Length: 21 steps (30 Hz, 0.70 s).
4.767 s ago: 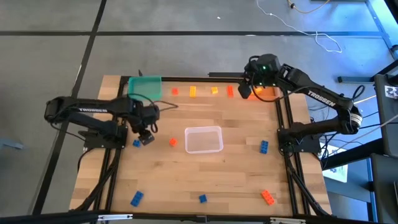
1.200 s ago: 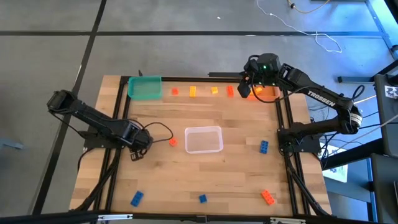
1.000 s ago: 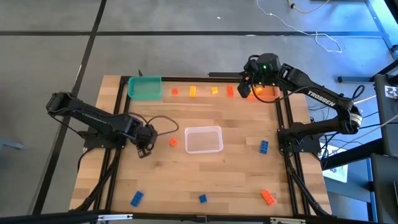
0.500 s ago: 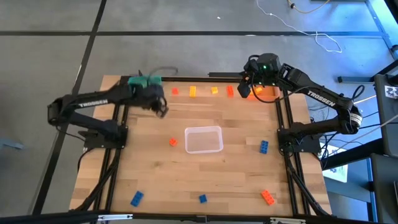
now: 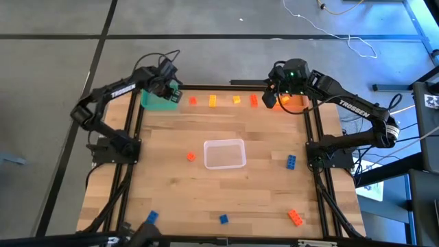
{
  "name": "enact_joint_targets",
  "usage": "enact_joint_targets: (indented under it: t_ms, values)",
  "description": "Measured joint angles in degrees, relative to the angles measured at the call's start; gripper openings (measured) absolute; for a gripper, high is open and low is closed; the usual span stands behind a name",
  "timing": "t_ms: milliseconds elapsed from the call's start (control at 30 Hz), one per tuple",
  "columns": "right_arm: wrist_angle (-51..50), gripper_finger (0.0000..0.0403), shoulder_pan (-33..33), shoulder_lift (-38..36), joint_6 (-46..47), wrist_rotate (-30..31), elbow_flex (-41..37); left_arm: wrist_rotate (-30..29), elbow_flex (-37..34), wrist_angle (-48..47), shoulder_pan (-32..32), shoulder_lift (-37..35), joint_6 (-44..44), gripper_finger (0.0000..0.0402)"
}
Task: Sort & place blocks by color
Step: Put the top left blue game piece into the blue bin, then put the bottom left blue game piece into the blue bin
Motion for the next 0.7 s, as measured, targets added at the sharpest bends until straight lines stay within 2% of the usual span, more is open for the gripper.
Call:
enact_joint_targets:
  t_ms: [233, 467, 700]
  values:
    - [0.00, 0.0173, 0.00, 0.00, 0.00, 0.00, 0.00, 0.85, 0.00, 3.30, 3.48, 6.54, 0.75, 0.0081]
    - [0.00, 0.0173, 0.00, 0.00, 0.02, -0.02, 0.00, 0.50, 0.00, 4.84, 4.56, 7.98, 0.69, 0.0153]
    - [0.00, 0.0173, 0.02, 0.00, 0.00, -0.04, 0.00, 1.42, 0.00, 4.66, 4.76, 7.18, 1.46, 0.0164]
